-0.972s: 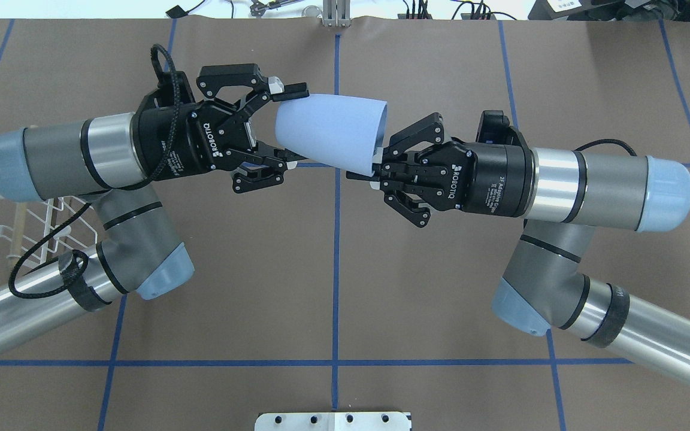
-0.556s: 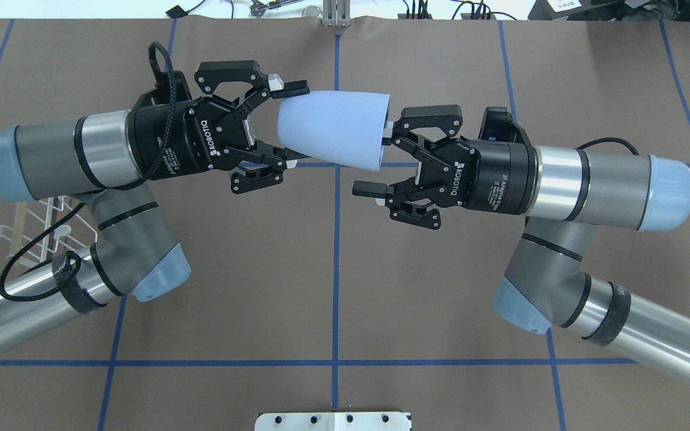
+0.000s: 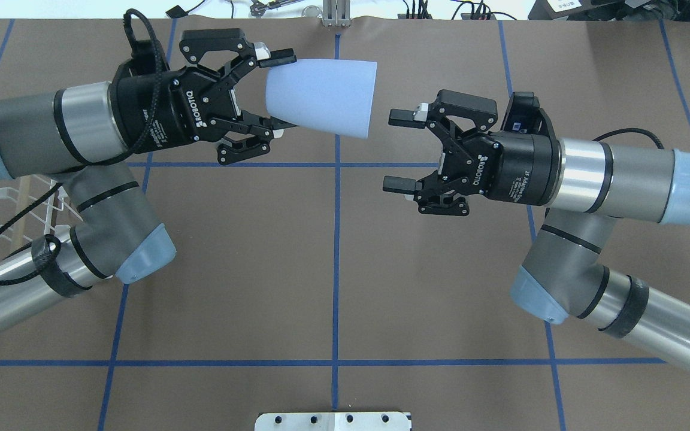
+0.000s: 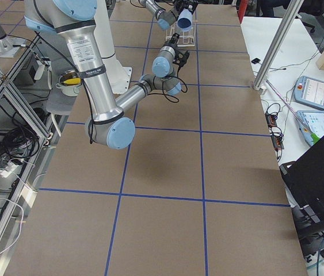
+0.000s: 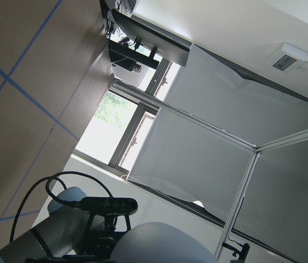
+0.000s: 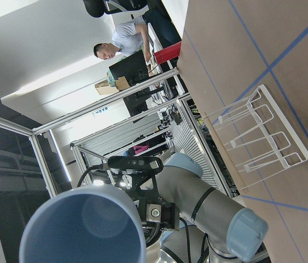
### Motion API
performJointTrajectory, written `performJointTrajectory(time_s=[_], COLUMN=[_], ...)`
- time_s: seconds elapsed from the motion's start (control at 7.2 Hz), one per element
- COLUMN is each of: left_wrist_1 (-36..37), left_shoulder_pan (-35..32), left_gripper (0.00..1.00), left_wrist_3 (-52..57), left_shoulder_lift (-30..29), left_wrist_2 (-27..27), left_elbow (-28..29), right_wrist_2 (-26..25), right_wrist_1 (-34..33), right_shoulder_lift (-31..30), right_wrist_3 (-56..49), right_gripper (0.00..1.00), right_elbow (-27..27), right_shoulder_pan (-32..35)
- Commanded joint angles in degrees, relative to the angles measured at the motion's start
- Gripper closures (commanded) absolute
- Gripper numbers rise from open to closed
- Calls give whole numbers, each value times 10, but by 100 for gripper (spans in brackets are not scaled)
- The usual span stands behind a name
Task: Hang cup on cup holder
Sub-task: 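Open the right gripper and withdraw it while the left gripper lifts the cup, then move the cup with the left gripper above the white rack while the right arm retracts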
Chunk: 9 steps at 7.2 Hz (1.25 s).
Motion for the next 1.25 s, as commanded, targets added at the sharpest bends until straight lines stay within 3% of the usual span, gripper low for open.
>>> performJointTrajectory(time_s=[0.0, 0.14, 0.42, 0.69, 1.11], left_wrist_1=[151, 256, 482, 690, 942], left_shoulder_pan=[-36, -42, -76, -134, -192], left_gripper=[100, 100, 100, 100, 100], left_wrist_3=[183, 288, 479, 690, 956], left_shoulder_lift=[28, 40, 52, 52, 53], left_wrist_2=[-21, -24, -49, -81, -83], left_elbow=[-52, -89, -130, -155, -199], right_wrist_2=[22, 21, 23, 57, 57], right_wrist_1=[-2, -9, -13, -108, -279], right_shoulder_lift=[-43, -74, -97, -124, -137], right_wrist_3=[-97, -170, -355, -543, -771], right_gripper=[0, 0, 0, 0, 0], right_elbow=[-1, -2, -59, -76, -110], right_shoulder_pan=[19, 24, 63, 110, 169])
